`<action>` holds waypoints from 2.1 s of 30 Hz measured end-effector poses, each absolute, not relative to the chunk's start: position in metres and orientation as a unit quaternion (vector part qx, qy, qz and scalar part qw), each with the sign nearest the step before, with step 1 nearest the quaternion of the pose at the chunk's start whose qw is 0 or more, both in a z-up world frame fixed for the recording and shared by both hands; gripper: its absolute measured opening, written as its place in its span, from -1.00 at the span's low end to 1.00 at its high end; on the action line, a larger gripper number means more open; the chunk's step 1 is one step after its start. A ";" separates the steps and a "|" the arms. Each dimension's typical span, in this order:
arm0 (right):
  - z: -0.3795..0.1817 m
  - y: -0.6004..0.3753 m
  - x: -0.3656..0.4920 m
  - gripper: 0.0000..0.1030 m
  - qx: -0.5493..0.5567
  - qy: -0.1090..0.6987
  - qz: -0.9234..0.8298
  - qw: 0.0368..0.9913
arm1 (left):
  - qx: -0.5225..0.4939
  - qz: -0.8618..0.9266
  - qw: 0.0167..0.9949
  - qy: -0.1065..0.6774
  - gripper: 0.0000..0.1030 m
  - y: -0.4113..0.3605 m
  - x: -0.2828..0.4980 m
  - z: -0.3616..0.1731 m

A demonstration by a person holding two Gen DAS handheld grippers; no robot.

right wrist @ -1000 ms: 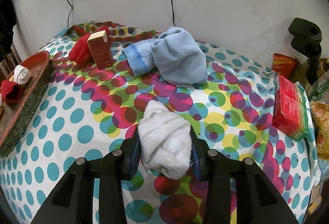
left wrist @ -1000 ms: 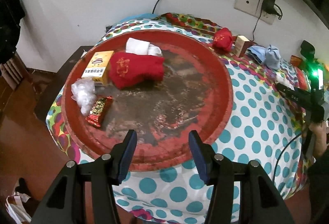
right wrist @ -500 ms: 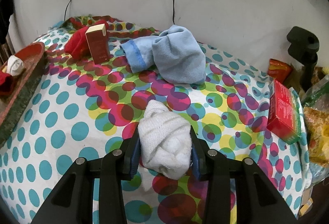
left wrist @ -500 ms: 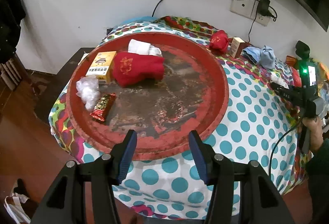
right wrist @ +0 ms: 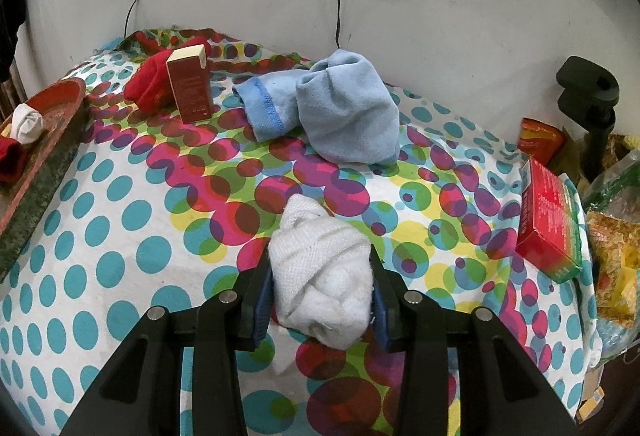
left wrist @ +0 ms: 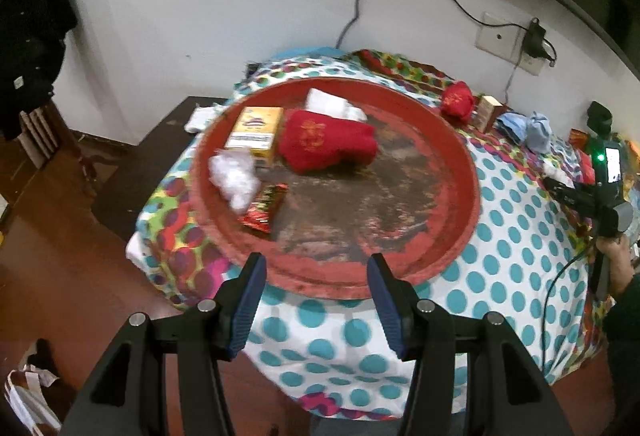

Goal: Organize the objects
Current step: 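Carry the white sock with the right gripper onto the tray and release, then grasp a light blue sock with the right gripper while the left grasps another blue sock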

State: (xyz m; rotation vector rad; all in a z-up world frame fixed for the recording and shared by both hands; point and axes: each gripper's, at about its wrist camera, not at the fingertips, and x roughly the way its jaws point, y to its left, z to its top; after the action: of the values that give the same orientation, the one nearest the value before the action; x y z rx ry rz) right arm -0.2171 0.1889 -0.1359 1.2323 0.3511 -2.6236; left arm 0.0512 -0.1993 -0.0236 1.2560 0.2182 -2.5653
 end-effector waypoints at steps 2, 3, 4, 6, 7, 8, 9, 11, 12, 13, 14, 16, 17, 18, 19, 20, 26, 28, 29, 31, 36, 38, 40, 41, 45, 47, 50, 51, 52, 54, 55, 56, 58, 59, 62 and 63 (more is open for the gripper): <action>-0.135 0.191 -0.216 -0.26 0.420 0.120 -0.893 0.107 | 0.430 -0.888 0.146 0.074 0.04 -0.208 0.058 -0.022; -0.136 0.189 -0.217 -0.26 0.421 0.118 -0.893 0.105 | 0.428 -0.888 0.151 0.074 0.04 -0.213 0.061 -0.022; -0.135 0.194 -0.218 -0.26 0.423 0.110 -0.894 0.102 | 0.427 -0.888 0.153 0.077 0.04 -0.217 0.063 -0.023; -0.137 0.192 -0.221 -0.26 0.430 0.094 -0.893 0.098 | 0.428 -0.886 0.158 0.084 0.04 -0.226 0.067 -0.025; -0.137 0.197 -0.224 -0.26 0.433 0.085 -0.892 0.097 | 0.428 -0.885 0.162 0.089 0.04 -0.231 0.069 -0.027; -0.137 0.200 -0.225 -0.26 0.435 0.079 -0.892 0.096 | 0.427 -0.884 0.164 0.093 0.04 -0.235 0.070 -0.029; -0.136 0.202 -0.224 -0.26 0.438 0.071 -0.891 0.099 | 0.426 -0.884 0.167 0.096 0.04 -0.240 0.072 -0.030; -0.133 0.210 -0.221 -0.26 0.443 0.051 -0.889 0.104 | 0.421 -0.885 0.173 0.103 0.04 -0.247 0.077 -0.031; -0.131 0.214 -0.222 -0.26 0.444 0.042 -0.888 0.108 | 0.418 -0.885 0.176 0.106 0.04 -0.251 0.079 -0.032; -0.127 0.220 -0.222 -0.26 0.444 0.032 -0.889 0.112 | 0.414 -0.886 0.177 0.108 0.04 -0.255 0.082 -0.032; -0.124 0.220 -0.217 -0.26 0.442 0.026 -0.889 0.115 | 0.412 -0.887 0.180 0.110 0.04 -0.258 0.084 -0.032; -0.113 0.214 -0.206 -0.26 0.438 0.020 -0.890 0.126 | 0.412 -0.885 0.187 0.112 0.04 -0.265 0.086 -0.034; -0.107 0.200 -0.199 -0.26 0.435 0.023 -0.891 0.132 | 0.411 -0.884 0.187 0.116 0.04 -0.268 0.087 -0.036; -0.105 0.183 -0.196 -0.26 0.431 0.026 -0.891 0.141 | 0.412 -0.884 0.187 0.120 0.04 -0.270 0.087 -0.037; -0.100 0.171 -0.188 -0.26 0.428 0.030 -0.890 0.151 | 0.413 -0.883 0.187 0.123 0.04 -0.272 0.088 -0.039; -0.091 0.145 -0.163 -0.26 0.423 0.038 -0.891 0.161 | 0.412 -0.882 0.187 0.129 0.04 -0.275 0.089 -0.040; -0.067 0.036 -0.141 -0.26 0.393 0.069 -0.885 0.239 | 0.409 -0.882 0.196 0.131 0.04 -0.283 0.096 -0.041; -0.060 0.000 -0.136 -0.26 0.390 0.076 -0.876 0.274 | 0.409 -0.881 0.201 0.126 0.04 -0.286 0.097 -0.041; -0.059 -0.013 -0.133 -0.26 0.391 0.079 -0.872 0.285 | 0.409 -0.880 0.205 0.126 0.04 -0.287 0.097 -0.040; -0.061 -0.048 -0.126 -0.26 0.395 0.092 -0.858 0.315 | 0.410 -0.879 0.204 0.130 0.04 -0.291 0.100 -0.041; -0.072 -0.111 -0.103 -0.26 0.408 0.121 -0.824 0.373 | 0.420 -0.872 0.215 0.134 0.04 -0.299 0.104 -0.047; -0.079 -0.134 -0.094 -0.26 0.414 0.132 -0.811 0.391 | 0.422 -0.870 0.215 0.139 0.04 -0.302 0.105 -0.049; -0.085 -0.157 -0.086 -0.26 0.420 0.145 -0.797 0.408 | 0.425 -0.867 0.218 0.141 0.04 -0.303 0.106 -0.051; -0.087 -0.161 -0.083 -0.26 0.421 0.148 -0.794 0.413 | 0.428 -0.866 0.217 0.141 0.04 -0.304 0.106 -0.052; -0.095 -0.181 -0.076 -0.24 0.429 0.162 -0.781 0.424 | 0.432 -0.864 0.219 0.138 0.04 -0.302 0.107 -0.054; -0.099 -0.185 -0.074 0.01 0.435 0.169 -0.773 0.429 | 0.432 -0.864 0.220 0.137 0.04 -0.301 0.106 -0.054; -0.096 -0.178 -0.073 0.43 0.422 0.167 -0.785 0.423 | 0.436 -0.863 0.216 0.133 0.04 -0.297 0.102 -0.054; -0.094 -0.173 -0.074 0.43 0.419 0.162 -0.786 0.424 | 0.436 -0.864 0.215 0.132 0.04 -0.296 0.101 -0.054; -0.090 -0.165 -0.075 0.43 0.417 0.157 -0.792 0.418 | 0.437 -0.864 0.213 0.131 0.04 -0.294 0.099 -0.054; -0.084 -0.151 -0.079 0.43 0.415 0.146 -0.797 0.414 | 0.438 -0.865 0.208 0.127 0.04 -0.289 0.093 -0.054; -0.079 -0.138 -0.082 0.43 0.411 0.137 -0.805 0.406 | 0.439 -0.866 0.204 0.125 0.04 -0.287 0.091 -0.053; -0.076 -0.129 -0.085 0.43 0.408 0.133 -0.810 0.400 | 0.438 -0.869 0.198 0.120 0.04 -0.281 0.088 -0.052; -0.070 -0.103 -0.094 0.43 0.404 0.120 -0.823 0.382 | 0.439 -0.871 0.191 0.111 0.04 -0.274 0.082 -0.051; -0.067 -0.089 -0.101 0.43 0.402 0.113 -0.830 0.370 | 0.440 -0.872 0.186 0.108 0.04 -0.269 0.078 -0.051; -0.061 -0.036 -0.126 0.43 0.399 0.090 -0.856 0.317 | 0.441 -0.876 0.167 0.100 0.04 -0.255 0.068 -0.049; -0.060 -0.023 -0.136 0.43 0.399 0.085 -0.862 0.300 | 0.442 -0.878 0.157 0.097 0.04 -0.249 0.063 -0.048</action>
State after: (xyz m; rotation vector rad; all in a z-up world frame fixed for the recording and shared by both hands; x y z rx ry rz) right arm -0.1357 -0.0228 -0.0602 1.0590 0.2243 -2.2887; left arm 0.0635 -0.2487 -0.0481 1.2646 0.2775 -2.5115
